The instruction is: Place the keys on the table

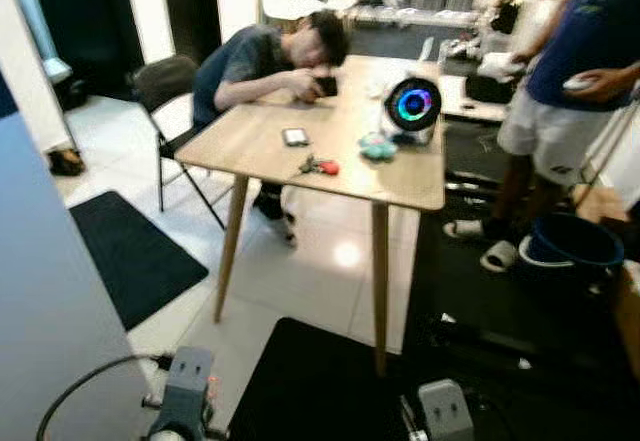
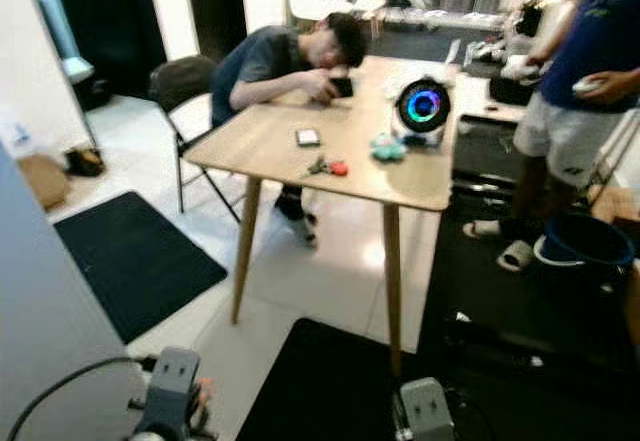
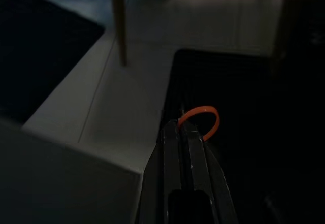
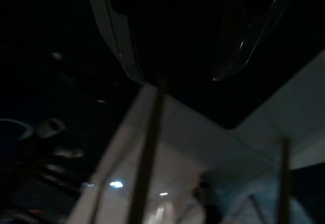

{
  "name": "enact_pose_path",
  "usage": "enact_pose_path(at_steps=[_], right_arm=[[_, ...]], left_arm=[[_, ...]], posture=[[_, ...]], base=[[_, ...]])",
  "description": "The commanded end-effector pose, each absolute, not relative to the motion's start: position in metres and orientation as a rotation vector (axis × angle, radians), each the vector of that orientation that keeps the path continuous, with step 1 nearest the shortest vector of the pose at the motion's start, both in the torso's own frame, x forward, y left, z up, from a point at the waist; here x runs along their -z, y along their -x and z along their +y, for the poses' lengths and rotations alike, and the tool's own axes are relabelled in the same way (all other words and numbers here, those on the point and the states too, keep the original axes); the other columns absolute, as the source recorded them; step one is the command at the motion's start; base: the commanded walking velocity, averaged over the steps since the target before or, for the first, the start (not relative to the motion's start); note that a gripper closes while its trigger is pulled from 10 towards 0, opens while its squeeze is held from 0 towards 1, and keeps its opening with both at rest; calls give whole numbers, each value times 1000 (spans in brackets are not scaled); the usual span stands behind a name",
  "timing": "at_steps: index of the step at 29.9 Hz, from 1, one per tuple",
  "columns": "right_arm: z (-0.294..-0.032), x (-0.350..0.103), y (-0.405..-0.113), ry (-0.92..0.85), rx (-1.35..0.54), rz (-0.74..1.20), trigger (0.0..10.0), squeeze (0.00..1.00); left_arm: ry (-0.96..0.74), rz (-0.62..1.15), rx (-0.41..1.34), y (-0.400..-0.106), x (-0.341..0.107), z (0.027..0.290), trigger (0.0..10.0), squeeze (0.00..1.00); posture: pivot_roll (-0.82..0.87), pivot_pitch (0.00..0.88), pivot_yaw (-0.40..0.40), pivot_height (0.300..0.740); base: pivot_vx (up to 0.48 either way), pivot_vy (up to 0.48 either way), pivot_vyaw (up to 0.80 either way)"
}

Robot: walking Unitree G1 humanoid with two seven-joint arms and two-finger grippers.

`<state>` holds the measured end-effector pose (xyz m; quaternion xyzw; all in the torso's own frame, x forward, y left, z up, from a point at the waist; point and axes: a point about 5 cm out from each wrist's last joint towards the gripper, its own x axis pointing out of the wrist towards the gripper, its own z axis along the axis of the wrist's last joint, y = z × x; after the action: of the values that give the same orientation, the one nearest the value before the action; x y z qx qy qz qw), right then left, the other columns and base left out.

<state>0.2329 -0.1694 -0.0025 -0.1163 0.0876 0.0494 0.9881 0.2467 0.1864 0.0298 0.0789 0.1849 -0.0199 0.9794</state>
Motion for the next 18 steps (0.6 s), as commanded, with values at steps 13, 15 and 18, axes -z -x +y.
enact_pose_path(at_steps=[13, 15, 18], right_arm=[[-167, 8, -226, 229, -107, 200, 10000, 0], [-167, 8, -226, 231, -110, 198, 10000, 0], [-167, 8, -226, 232, -111, 197, 10000, 0]], left_arm=[[-159, 407, 33, -241, -23, 189, 10000, 0], [-159, 407, 32, -241, -23, 189, 10000, 0], [-159, 407, 32, -241, -24, 189, 10000, 0]], posture=[[91, 131, 1, 740], [91, 131, 0, 740], [92, 130, 0, 740]], base=[[0, 0, -496], [0, 0, 0], [0, 0, 0]])
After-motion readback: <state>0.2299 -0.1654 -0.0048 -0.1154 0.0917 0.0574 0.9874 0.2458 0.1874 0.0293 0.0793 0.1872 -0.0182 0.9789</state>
